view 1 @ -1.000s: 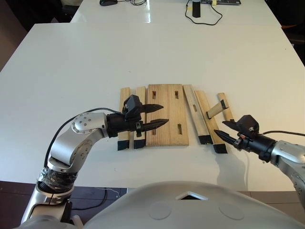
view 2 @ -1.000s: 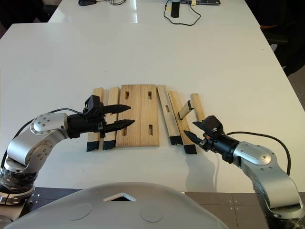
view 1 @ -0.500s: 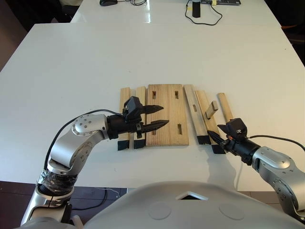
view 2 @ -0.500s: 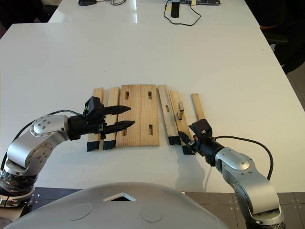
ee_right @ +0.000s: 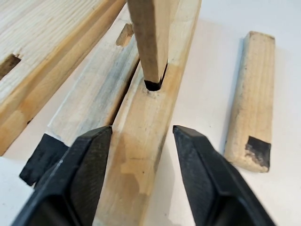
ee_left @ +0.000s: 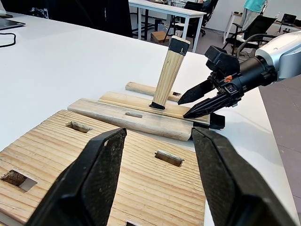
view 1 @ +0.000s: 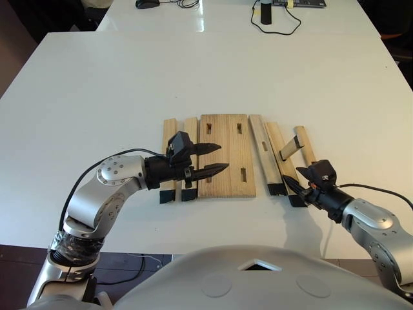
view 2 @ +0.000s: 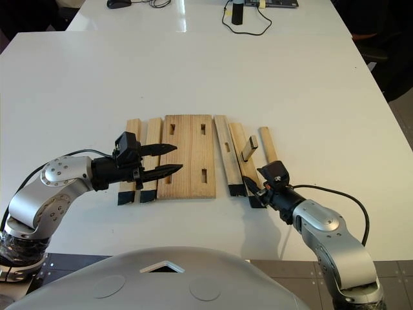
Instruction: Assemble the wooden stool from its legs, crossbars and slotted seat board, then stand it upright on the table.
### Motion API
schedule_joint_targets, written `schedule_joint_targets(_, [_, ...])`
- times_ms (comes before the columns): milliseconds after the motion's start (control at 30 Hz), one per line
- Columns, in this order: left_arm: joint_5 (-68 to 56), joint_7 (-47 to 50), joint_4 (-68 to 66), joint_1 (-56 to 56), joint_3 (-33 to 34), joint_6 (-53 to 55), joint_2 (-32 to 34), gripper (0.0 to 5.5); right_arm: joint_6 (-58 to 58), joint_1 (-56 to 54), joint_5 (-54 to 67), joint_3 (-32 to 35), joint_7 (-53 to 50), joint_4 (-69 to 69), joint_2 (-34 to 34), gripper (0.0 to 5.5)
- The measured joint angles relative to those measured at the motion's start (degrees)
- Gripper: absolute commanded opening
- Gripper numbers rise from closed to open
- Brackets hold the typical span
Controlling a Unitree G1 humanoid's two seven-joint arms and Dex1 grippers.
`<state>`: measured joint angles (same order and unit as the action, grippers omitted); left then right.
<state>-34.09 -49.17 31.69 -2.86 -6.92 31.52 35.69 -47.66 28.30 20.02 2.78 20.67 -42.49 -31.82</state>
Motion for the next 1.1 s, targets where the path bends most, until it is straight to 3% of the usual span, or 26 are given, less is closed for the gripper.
schedule_joint_targets(167, [0.21, 0.22, 0.04, -0.10, 0.00, 0.00, 0.00, 2.59, -0.08, 0.32, 0.33, 0.85, 0.84, 0.18, -0.11, 3.47])
schedule_joint_targets(467, [0.34, 0.74, 0.20, -0.53, 0.02, 0.00, -0.04, 2.59, -6.80, -1.05, 2.45, 3.53, 1.03, 0.13, -0.02, 3.47])
schedule_joint_targets(833, [0.72, 1.24, 0.12, -0.73, -0.02, -0.14, -0.11, 2.59, -6.89, -0.98, 4.42, 4.24, 2.78, 0.98, 0.92, 3.47])
schedule_joint_targets(1100, [0.82, 1.60, -0.74, -0.62, 0.04, -1.00, -0.19, 2.59, -7.12, -1.96, 9.21, 6.86, 4.46, 1.24, 2.28, 2.32])
